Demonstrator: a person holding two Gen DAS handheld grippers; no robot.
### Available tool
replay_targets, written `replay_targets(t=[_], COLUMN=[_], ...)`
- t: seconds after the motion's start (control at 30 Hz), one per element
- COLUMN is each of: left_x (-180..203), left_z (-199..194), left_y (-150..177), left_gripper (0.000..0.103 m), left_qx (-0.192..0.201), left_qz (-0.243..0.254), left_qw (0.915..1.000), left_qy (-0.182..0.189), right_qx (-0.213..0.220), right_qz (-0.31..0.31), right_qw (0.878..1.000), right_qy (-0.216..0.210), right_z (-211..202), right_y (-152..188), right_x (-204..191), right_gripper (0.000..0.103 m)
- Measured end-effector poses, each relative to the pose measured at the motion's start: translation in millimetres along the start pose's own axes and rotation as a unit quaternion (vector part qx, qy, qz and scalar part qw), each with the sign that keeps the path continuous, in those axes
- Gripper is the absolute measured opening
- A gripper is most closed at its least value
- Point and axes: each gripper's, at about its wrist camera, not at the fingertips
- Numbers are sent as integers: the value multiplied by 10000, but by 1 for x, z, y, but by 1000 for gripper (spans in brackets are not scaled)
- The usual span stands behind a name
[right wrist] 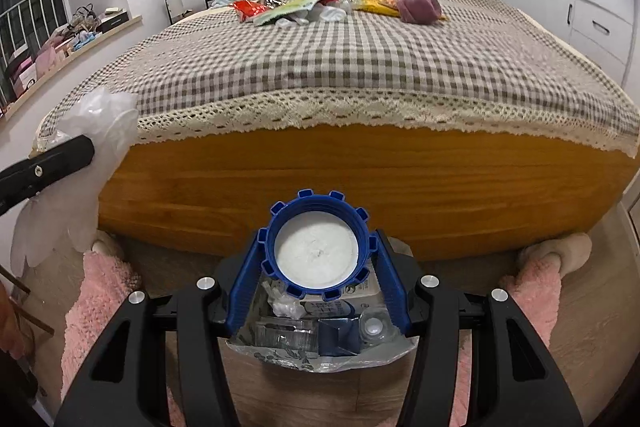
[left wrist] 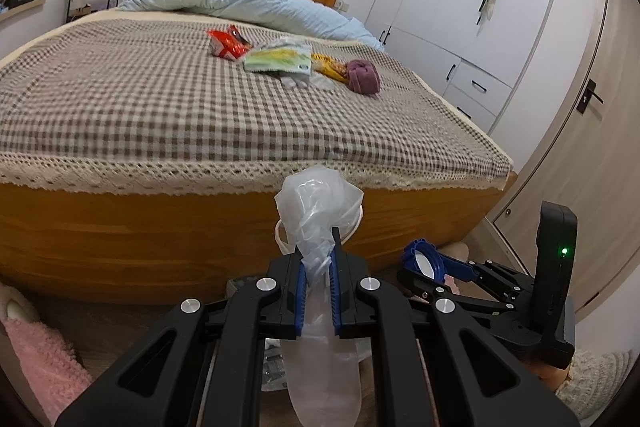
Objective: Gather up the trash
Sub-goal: 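Lower both tools with their items over the trash bin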
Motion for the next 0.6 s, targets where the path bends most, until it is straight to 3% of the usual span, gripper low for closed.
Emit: replay_targets(t=[0.27, 0.6], left_x=[3, 3], left_z=[17, 57], left_y=[16, 34], left_gripper=[7, 7], left_qx=[-228, -835], left_qz=[-54, -138], left_qw=[9997, 9963], left_qy=[93, 127], right_qx=[-103, -396], right_qz=[16, 203], right_qw=[9999, 9990], right_qy=[-23, -100], right_z=[11, 39], right_y=[15, 33], right_x=[8, 33], right_gripper=[53, 53])
Point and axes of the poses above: each gripper's, at about its wrist camera, not at the fingertips, and z roughly the way its jaws point, x to its right, y to its underside, and after that the axes turned 11 degrees about z, right-handed
